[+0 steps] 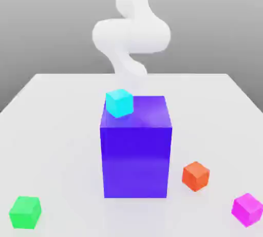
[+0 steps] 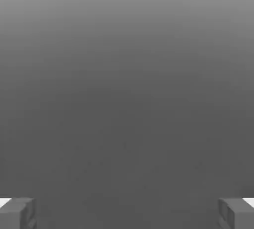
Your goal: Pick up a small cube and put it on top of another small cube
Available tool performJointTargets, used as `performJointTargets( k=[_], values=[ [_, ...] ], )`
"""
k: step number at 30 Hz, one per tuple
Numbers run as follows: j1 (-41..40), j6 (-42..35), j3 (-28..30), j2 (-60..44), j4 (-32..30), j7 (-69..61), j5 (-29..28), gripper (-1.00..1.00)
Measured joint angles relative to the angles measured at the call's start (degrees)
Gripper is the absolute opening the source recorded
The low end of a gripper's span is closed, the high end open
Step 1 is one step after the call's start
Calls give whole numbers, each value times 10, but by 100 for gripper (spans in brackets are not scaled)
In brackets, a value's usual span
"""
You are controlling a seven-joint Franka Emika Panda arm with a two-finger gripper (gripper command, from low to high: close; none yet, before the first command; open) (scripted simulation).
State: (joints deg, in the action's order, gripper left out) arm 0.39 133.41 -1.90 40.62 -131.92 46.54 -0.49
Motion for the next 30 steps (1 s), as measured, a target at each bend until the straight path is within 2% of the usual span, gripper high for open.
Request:
performJointTargets(
  k=[17, 28, 30],
  values=[
    [47, 111, -125, -356, -10, 76, -73, 0],
    [125, 182, -152, -585, -16, 127, -122, 0],
    [140, 205, -143, -626, -10, 139, -136, 0]
  ],
)
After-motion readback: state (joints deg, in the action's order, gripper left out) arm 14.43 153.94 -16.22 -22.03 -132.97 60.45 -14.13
